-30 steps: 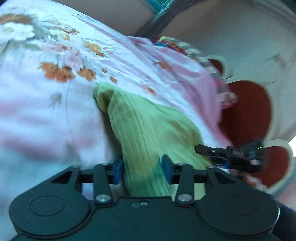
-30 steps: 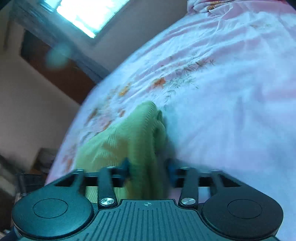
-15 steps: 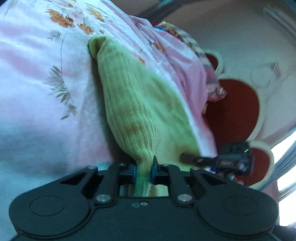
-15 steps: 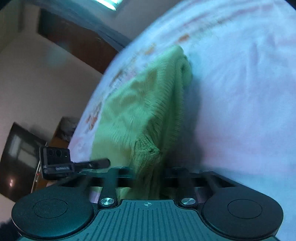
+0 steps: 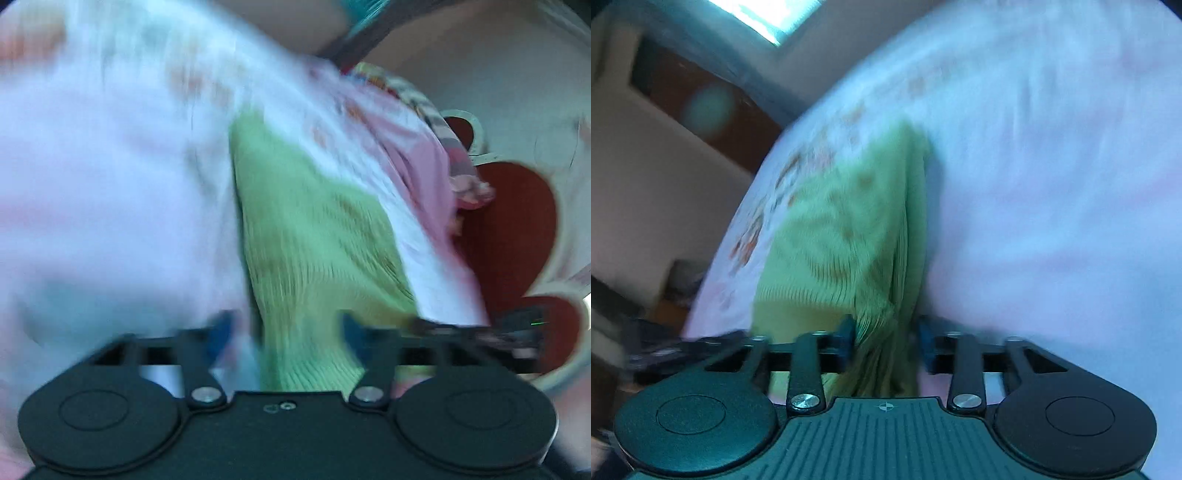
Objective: Fold small clothes
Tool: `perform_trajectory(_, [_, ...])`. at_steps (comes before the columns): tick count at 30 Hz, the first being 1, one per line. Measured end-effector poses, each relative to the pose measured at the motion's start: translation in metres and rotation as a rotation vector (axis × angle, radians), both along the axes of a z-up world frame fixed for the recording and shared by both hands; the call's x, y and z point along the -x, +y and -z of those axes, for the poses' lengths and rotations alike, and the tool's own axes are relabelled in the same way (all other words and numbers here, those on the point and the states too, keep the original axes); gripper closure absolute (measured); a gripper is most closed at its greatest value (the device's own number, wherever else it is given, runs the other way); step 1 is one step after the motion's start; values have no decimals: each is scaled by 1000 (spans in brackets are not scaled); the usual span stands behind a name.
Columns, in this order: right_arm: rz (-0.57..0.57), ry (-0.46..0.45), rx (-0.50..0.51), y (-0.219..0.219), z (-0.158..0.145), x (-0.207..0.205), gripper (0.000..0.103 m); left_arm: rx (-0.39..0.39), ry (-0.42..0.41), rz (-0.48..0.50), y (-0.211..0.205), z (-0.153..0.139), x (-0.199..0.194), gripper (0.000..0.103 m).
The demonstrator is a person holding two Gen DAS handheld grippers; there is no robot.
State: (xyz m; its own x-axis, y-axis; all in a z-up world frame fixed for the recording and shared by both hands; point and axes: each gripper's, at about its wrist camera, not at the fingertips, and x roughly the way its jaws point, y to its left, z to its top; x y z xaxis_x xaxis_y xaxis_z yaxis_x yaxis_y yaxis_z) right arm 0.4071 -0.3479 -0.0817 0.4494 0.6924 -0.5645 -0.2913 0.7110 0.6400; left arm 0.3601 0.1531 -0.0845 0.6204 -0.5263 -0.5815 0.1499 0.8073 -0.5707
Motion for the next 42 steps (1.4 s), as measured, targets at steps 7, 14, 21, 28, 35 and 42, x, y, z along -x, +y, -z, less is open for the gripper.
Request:
perform_trajectory(7, [68, -80, 243, 50, 8, -7, 58, -323, -5, -79, -39, 5, -21, 11])
perform_trajectory(14, [125, -239, 249, 28, -41, 67, 54, -491, -207, -100, -46, -42, 65, 12])
perform_trajectory(21, [192, -414, 271, 30, -119, 220, 0, -512, -306, -203, -73, -100, 186, 2])
perform_trajectory(28, [253, -478, 327, 54, -141, 328, 0, -521, -382, -253, -96, -122, 273, 2])
perform_trajectory(35, [256, -582, 432, 75, -147, 383, 0, -534, -413, -264, -106, -130, 318, 2])
perform_trajectory(42, [266, -575, 422, 77, -141, 400, 0, -502, -418, -276, -111, -134, 329, 2])
